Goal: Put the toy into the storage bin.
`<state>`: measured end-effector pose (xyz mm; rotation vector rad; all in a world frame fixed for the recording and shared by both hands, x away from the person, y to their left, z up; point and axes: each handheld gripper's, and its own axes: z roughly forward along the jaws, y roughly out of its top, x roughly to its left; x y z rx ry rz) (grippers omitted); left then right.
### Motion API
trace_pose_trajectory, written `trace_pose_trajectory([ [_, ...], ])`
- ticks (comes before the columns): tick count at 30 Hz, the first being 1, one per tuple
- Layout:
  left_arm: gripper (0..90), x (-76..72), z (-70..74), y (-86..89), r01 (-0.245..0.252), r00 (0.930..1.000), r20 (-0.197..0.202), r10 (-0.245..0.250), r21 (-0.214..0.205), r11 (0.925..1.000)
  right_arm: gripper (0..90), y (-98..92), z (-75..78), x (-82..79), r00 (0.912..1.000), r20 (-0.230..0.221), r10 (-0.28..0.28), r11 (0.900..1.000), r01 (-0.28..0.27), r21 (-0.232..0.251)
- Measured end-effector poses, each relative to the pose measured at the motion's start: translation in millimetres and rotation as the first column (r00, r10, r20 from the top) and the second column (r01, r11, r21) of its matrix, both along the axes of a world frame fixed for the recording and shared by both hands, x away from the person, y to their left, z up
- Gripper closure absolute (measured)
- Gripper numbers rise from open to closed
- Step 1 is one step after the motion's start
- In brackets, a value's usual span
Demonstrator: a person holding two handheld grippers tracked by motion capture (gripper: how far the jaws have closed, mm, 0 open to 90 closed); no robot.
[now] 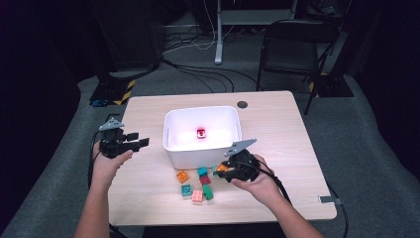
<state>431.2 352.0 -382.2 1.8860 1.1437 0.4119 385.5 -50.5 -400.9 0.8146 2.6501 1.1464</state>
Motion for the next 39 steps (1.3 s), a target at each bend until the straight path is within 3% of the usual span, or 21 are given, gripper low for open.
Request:
trace_pose_trajectory([
  [11, 41.6, 0.2, -0.3, -0.2, 0.002, 1.0, -0.004, -0.002, 0.0, 1.0, 58.3, 4.1, 38.4, 11.9, 0.9998, 0.002, 0.02, 0.9992, -0.02, 0.034],
  [22, 41.6, -0.8, 1.5, 2.1, -0.003, 1.0, 0.002, 0.003, -0.008, 1.0, 58.4, 11.7, 68.8, 32.5, 0.9986, 0.05, 0.018, 0.9995, -0.019, 0.026],
  [28, 41.5, -0.5, 1.2, 2.6, 0.001, 1.0, 0.004, -0.001, -0.007, 1.0, 58.4, 16.7, 73.7, 51.0, 0.9974, 0.071, -0.013, 0.9997, 0.012, 0.023],
  [39, 41.5, -0.6, 2.1, 7.1, -0.011, 0.9999, 0.002, 0.011, -0.015, 0.9998, 58.3, 25.1, 64.8, 85.8, 0.9956, 0.068, -0.064, 0.9977, 0.062, 0.028],
])
